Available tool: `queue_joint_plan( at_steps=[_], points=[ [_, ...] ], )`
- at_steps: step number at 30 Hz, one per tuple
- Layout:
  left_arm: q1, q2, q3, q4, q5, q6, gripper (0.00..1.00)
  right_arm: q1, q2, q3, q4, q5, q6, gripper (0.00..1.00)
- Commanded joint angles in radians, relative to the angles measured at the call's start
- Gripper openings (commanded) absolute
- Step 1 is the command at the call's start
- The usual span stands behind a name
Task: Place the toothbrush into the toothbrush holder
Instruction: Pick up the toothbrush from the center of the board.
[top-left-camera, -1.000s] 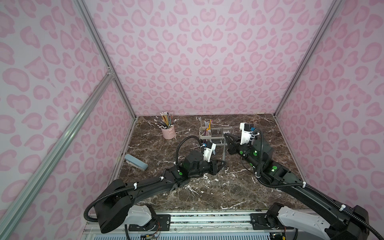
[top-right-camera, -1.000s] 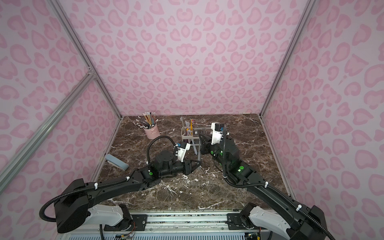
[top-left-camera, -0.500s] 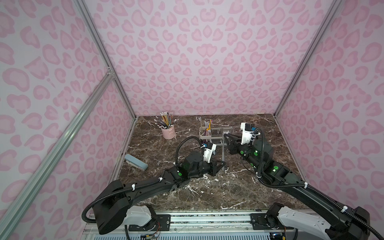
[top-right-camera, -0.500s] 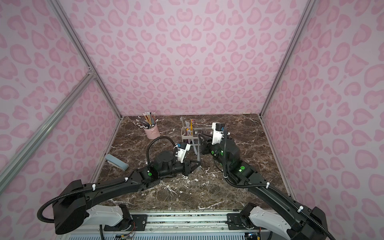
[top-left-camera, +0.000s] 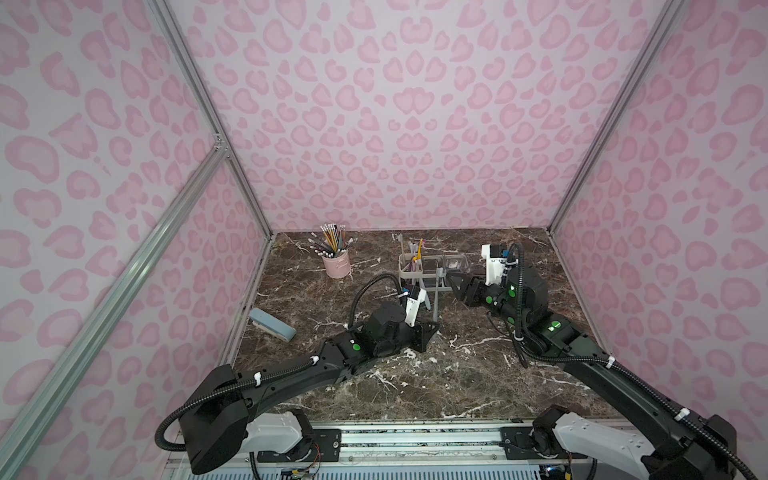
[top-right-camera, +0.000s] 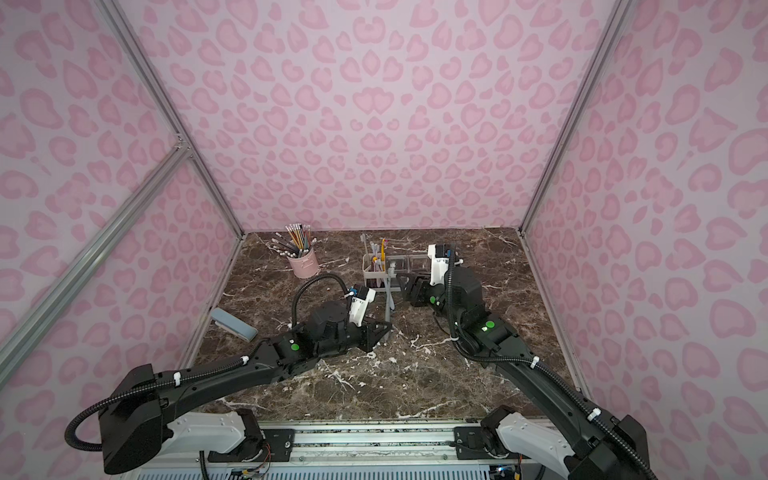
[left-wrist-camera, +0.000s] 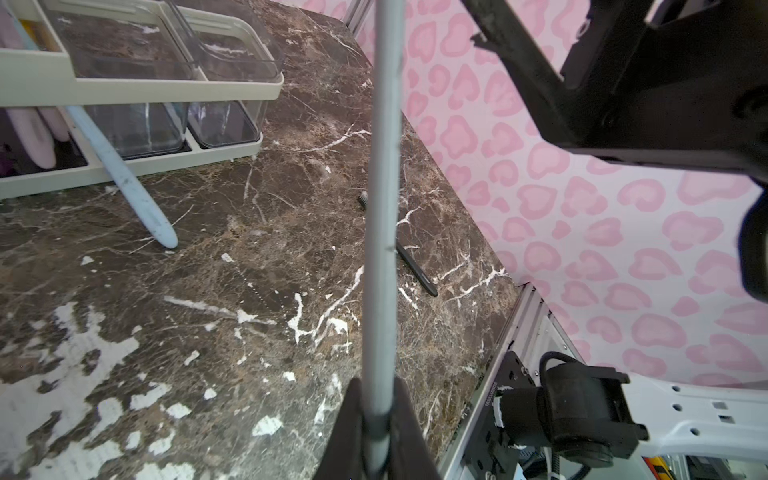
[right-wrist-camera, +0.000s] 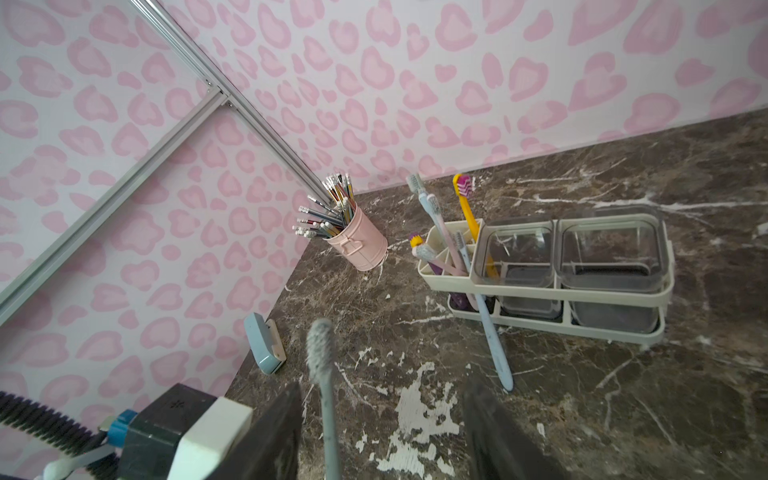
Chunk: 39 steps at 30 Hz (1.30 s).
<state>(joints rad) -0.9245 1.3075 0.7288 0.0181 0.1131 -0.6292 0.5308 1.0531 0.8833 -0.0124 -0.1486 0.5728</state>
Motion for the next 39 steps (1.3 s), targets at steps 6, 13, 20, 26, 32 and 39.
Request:
queue_joint_plan(
  at_steps=[6,13,20,26,32,39],
  points=[
    [0.0,-0.017,-0.009,-0.016,-0.022,0.044,0.03,-0.002,0.057,0.026,0.071,-0.195,0.012,0.62],
    [-0.008,-0.007,-0.008,-0.012,-0.011,0.046,0.03,-0.003,0.089,0.023,0.09,-0.195,0.002,0.54],
    [-0.014,-0.002,-0.002,-0.018,-0.014,0.058,0.03,-0.002,0.132,0.038,0.099,-0.22,0.002,0.43],
    [-0.023,-0.007,-0.007,-0.023,-0.033,0.061,0.03,-0.002,0.139,0.049,0.094,-0.224,0.002,0.3],
    [-0.027,0.002,-0.002,-0.025,-0.043,0.064,0.03,-0.002,0.137,0.047,0.092,-0.232,0.008,0.18],
    [-0.03,0.005,0.004,-0.042,-0.068,0.068,0.03,-0.003,0.13,0.043,0.091,-0.232,0.015,0.05]
  ],
)
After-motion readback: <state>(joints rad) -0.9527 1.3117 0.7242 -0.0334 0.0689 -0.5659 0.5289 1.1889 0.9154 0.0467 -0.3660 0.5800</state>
